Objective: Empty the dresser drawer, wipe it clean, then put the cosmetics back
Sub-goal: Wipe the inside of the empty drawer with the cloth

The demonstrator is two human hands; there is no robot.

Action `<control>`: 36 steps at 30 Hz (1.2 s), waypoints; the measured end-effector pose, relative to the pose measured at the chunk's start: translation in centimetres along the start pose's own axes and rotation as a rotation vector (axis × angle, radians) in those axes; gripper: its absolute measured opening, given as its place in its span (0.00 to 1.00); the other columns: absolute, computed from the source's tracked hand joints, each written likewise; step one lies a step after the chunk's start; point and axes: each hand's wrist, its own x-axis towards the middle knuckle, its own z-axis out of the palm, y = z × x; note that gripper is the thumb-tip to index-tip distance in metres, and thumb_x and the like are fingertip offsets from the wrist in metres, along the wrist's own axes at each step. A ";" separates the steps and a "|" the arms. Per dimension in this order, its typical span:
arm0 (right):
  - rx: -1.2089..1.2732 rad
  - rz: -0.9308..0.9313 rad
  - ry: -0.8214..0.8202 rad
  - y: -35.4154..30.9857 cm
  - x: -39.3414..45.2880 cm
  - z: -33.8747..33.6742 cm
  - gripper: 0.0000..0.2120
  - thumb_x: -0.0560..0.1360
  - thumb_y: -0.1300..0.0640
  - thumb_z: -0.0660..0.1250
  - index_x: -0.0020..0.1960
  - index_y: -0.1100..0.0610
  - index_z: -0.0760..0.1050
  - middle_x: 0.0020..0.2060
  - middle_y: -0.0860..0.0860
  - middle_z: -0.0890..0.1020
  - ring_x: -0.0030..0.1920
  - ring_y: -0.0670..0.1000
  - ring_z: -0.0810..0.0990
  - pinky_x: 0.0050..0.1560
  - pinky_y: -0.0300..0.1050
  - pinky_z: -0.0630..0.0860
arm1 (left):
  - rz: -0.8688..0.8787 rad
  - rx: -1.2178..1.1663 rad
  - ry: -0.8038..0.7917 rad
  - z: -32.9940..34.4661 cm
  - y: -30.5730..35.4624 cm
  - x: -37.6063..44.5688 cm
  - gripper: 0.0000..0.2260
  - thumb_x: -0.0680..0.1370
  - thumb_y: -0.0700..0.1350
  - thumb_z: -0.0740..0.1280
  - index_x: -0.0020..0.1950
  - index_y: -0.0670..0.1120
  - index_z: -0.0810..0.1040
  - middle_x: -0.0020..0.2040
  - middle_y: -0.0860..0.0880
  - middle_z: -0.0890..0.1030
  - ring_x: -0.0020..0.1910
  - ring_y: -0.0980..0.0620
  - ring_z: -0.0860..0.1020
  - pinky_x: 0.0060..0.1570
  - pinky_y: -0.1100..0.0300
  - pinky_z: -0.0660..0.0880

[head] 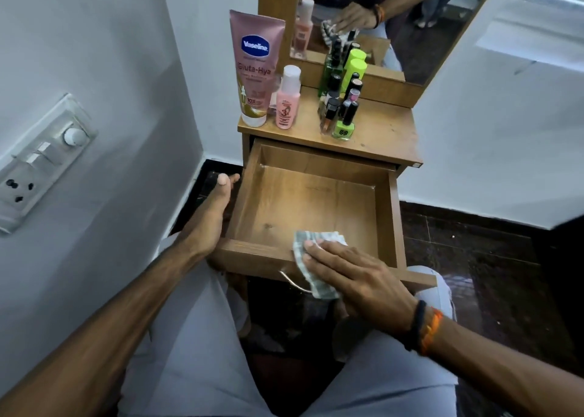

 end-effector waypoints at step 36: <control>0.015 0.137 0.196 -2.9 0.5 2.6 0.20 0.82 0.64 0.58 0.73 0.60 0.72 0.73 0.55 0.72 0.71 0.58 0.73 0.70 0.57 0.69 | 0.211 0.677 0.048 0.7 0.0 -1.3 0.29 0.80 0.68 0.43 0.77 0.60 0.63 0.75 0.54 0.69 0.72 0.48 0.69 0.64 0.50 0.64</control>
